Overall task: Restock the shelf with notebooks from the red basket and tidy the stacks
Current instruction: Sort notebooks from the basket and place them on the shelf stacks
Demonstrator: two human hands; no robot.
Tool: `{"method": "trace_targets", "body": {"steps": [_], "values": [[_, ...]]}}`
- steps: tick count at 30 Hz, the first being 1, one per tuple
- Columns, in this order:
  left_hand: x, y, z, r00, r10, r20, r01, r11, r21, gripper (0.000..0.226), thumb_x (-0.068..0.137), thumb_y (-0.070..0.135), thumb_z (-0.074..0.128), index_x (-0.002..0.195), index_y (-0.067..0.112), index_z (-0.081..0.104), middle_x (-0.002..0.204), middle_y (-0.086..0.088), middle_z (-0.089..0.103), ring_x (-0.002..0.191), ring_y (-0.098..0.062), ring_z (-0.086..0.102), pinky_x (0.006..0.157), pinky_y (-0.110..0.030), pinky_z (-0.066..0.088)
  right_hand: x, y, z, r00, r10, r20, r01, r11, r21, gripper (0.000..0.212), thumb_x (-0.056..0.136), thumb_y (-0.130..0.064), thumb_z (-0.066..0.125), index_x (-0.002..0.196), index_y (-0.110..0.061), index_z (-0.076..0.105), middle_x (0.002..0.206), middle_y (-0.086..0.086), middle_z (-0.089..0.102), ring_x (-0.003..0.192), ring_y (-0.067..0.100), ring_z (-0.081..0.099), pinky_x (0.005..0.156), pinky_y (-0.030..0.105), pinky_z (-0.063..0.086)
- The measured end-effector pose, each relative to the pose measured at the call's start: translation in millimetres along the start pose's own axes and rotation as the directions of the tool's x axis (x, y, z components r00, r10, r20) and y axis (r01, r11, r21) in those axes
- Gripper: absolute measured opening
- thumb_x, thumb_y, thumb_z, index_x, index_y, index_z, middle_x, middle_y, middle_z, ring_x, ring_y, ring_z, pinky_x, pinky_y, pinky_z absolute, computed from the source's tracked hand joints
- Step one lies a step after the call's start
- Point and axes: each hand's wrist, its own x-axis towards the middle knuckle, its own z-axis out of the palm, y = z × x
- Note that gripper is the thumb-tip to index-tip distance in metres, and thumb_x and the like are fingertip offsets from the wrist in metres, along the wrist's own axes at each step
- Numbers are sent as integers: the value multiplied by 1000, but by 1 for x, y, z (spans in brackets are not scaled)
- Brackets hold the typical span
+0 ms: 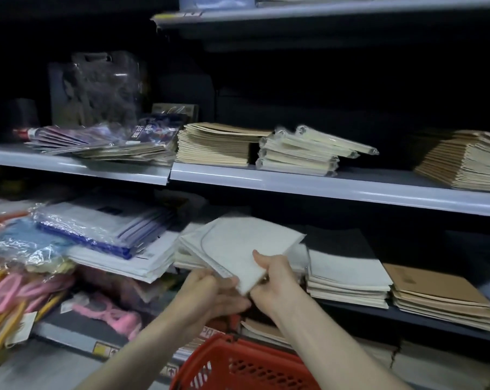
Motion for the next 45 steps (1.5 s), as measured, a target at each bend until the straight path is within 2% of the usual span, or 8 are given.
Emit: {"method": "trace_targets", "body": {"steps": [8,19,23,28,34,38,42,45], "values": [[71,19,-75,984,-4,-179,19,996,84,21,99,-7,50,85,7,56,59,-10,53,40,-11,49,44,-22,43,26,-27,-21,987,-161,30,161,918,-363,53,93,12,63,141,-7,49,100,22,72,76,24,68,67,29,54],[147,3,-100,832,329,-446,-25,827,562,69,90,46,74,145,9,55,80,-15,77,75,-23,71,94,-39,56,85,-15,20,856,-391,338,383,41,-923,35,89,-33,77,90,1,72,78,8,73,93,24,68,93,38,53],[160,7,-102,839,279,-468,5,854,520,67,89,37,79,142,3,55,84,-16,76,50,-19,66,80,-35,63,89,-18,23,857,-379,348,395,52,-917,42,87,-26,81,102,13,72,106,16,76,99,28,70,97,39,56],[163,11,-102,840,247,-483,55,847,529,68,88,36,81,143,6,54,126,-18,68,48,-16,70,48,-20,55,97,-18,20,867,-358,348,370,-6,-929,45,87,-26,80,62,-5,49,68,6,51,73,19,55,77,26,44],[156,-3,-96,855,214,-473,-62,947,317,69,93,33,75,151,12,43,120,-17,68,54,-21,65,61,-36,63,91,-13,15,861,-332,385,404,-10,-914,40,97,-38,69,113,-2,71,118,12,68,124,28,60,96,27,44],[132,-45,-84,859,298,-416,-239,953,188,87,97,38,69,164,29,14,92,-6,71,66,-18,62,62,-32,55,70,6,-27,781,-428,455,533,76,-843,51,103,-44,57,148,-22,48,97,-5,73,102,8,64,89,23,44],[109,-140,-71,839,393,-378,-241,889,389,53,89,28,75,139,25,58,85,-8,75,68,-20,70,72,-40,62,52,38,-120,660,-548,514,639,49,-768,17,103,-27,59,120,-27,60,83,-11,65,75,4,62,73,24,50],[102,-214,-50,941,213,-265,-47,853,520,25,91,19,69,116,23,71,85,2,76,69,-10,70,67,-20,58,58,80,-205,793,-451,410,472,29,-881,7,102,-26,60,105,-31,63,88,-15,68,82,-1,64,78,23,52]]}}
